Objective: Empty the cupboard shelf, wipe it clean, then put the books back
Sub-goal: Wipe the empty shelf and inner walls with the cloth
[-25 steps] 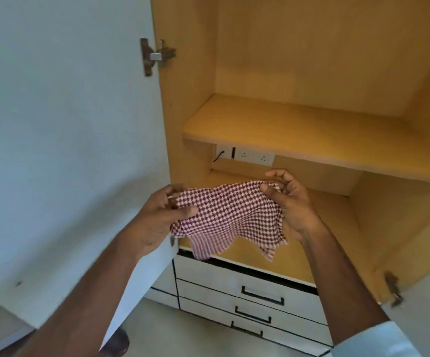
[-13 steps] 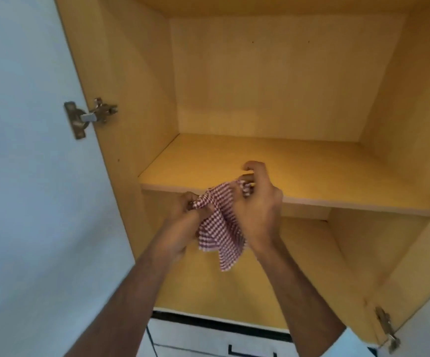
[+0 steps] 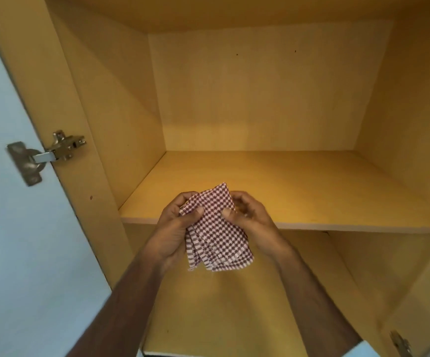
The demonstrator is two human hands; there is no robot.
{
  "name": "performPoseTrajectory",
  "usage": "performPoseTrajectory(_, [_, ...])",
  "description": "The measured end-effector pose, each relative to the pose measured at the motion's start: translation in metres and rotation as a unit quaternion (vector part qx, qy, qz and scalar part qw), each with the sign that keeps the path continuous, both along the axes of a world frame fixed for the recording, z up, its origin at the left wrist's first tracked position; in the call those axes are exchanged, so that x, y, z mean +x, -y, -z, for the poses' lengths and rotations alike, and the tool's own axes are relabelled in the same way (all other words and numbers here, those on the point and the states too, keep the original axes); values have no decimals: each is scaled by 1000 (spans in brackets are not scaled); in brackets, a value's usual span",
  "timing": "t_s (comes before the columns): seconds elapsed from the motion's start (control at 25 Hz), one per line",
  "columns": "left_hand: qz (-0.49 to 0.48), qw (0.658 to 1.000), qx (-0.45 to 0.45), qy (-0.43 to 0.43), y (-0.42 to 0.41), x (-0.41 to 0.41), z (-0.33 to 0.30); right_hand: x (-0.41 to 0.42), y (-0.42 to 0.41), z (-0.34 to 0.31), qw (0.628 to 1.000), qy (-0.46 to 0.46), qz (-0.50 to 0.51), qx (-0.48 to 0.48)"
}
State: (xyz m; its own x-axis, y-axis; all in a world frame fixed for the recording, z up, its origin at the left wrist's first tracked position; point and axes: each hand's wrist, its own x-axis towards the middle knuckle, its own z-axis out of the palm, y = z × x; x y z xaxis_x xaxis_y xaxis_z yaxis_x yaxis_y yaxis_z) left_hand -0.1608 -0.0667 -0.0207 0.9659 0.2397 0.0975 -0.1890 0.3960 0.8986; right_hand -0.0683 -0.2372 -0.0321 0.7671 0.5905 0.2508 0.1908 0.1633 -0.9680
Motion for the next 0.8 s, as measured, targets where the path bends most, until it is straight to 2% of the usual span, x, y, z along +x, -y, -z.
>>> performPoseTrajectory(0.08, [54, 999, 7, 2, -8, 15, -5, 5, -5, 7, 988, -93, -107, 53])
performPoseTrajectory(0.24, [82, 996, 36, 7, -16, 47, -12, 15, -10, 11, 982, -141, -92, 85])
performPoseTrajectory(0.36, [76, 995, 50, 28, -16, 76, -13, 26, -6, 7, 987, -128, -44, 91])
performPoseTrajectory(0.44, [51, 995, 69, 40, -7, 100, -13, 37, -1, 5, 994, -80, 26, 69])
performPoseTrajectory(0.6, [-23, 979, 188, 73, 18, 155, -9, 70, 14, -4, 991, -6, 134, 21])
performPoseTrajectory(0.72, [-64, 971, 210, 89, 35, 204, -9, 104, 26, -24, 989, -26, 148, 4])
performPoseTrajectory(0.8, [-101, 962, 250, 38, 50, 237, -9, 144, 41, -33, 984, -67, 164, -10])
